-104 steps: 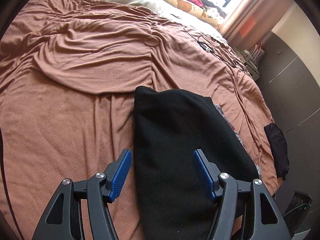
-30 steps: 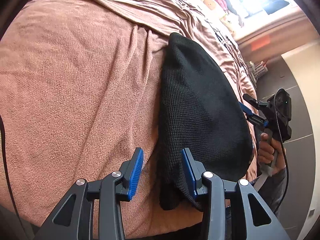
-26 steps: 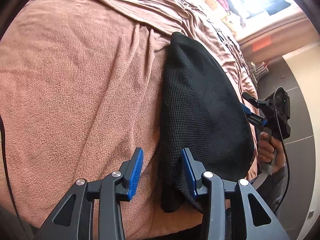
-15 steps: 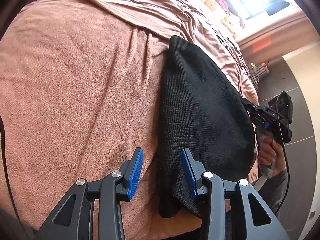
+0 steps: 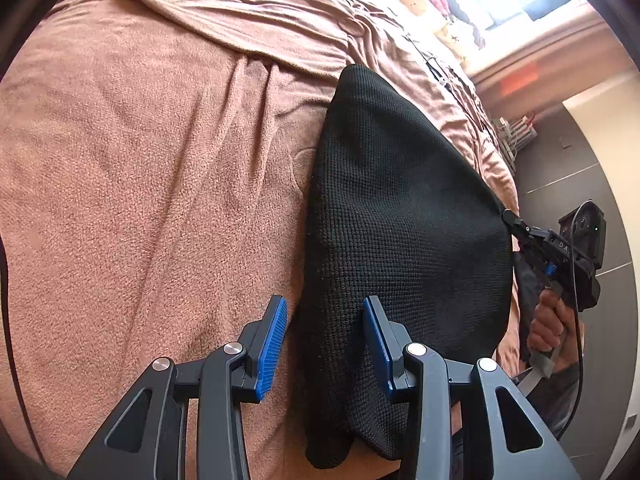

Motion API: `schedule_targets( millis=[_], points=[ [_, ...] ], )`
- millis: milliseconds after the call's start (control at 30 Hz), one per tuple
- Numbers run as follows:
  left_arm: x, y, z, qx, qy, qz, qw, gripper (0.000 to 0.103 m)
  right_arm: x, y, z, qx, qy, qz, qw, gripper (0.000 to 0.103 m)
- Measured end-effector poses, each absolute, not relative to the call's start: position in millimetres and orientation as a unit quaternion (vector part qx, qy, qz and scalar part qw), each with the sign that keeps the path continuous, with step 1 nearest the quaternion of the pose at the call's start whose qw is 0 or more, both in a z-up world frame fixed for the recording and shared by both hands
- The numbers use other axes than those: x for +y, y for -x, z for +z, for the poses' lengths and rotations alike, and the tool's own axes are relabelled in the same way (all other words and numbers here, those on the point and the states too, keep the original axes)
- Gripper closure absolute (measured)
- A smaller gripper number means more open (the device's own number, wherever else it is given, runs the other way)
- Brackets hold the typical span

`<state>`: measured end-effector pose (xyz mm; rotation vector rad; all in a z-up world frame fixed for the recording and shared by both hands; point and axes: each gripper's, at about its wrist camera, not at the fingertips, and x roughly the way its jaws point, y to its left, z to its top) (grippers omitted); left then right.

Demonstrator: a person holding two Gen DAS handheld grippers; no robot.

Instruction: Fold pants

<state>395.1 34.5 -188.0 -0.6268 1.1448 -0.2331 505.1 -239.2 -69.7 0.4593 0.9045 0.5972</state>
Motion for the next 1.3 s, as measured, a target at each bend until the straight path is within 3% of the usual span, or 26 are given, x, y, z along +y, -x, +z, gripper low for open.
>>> schedule_targets(
  millis=[167, 367, 567, 633, 700, 733, 1233, 1300],
  points=[
    [26.8, -394.1, -196.2, 0.535, 0.296, -0.117, 0.783, 0.061, -235.1, -500.6, -61.6, 0.417, -0.205, 0.253, 0.849, 0.103],
    [22.5, -396.1, -201.1, 0.539, 0.302, -0.121, 0.777, 0.061, -217.8, -507.2, -86.8, 0.465, -0.163, 0.210, 0.844, 0.103],
    [19.6, -396.1, -198.4, 0.537, 0.300, -0.129, 0.778, 0.068, -210.3, -491.4, -77.5, 0.471, -0.152, 0.217, 0.842, 0.099],
    [20.4, -395.8, -198.1, 0.536, 0.303, -0.130, 0.777, 0.069, -213.8, -484.3, -74.1, 0.473, -0.160, 0.229, 0.836, 0.079],
    [22.0, -393.9, -197.9, 0.535, 0.304, -0.131, 0.777, 0.069, -226.3, -481.7, -73.6, 0.469, -0.168, 0.239, 0.833, 0.039],
    [22.0, -393.4, -197.8, 0.534, 0.305, -0.131, 0.778, 0.069, -226.7, -476.8, -71.5, 0.465, -0.169, 0.242, 0.835, 0.037],
    [24.4, -384.1, -198.5, 0.532, 0.319, -0.133, 0.773, 0.069, -230.5, -462.2, -98.7, 0.505, -0.156, 0.265, 0.807, 0.037],
    [25.7, -379.6, -199.7, 0.532, 0.326, -0.132, 0.770, 0.066, -233.5, -463.4, -102.7, 0.508, -0.167, 0.268, 0.801, 0.044]
  ],
)
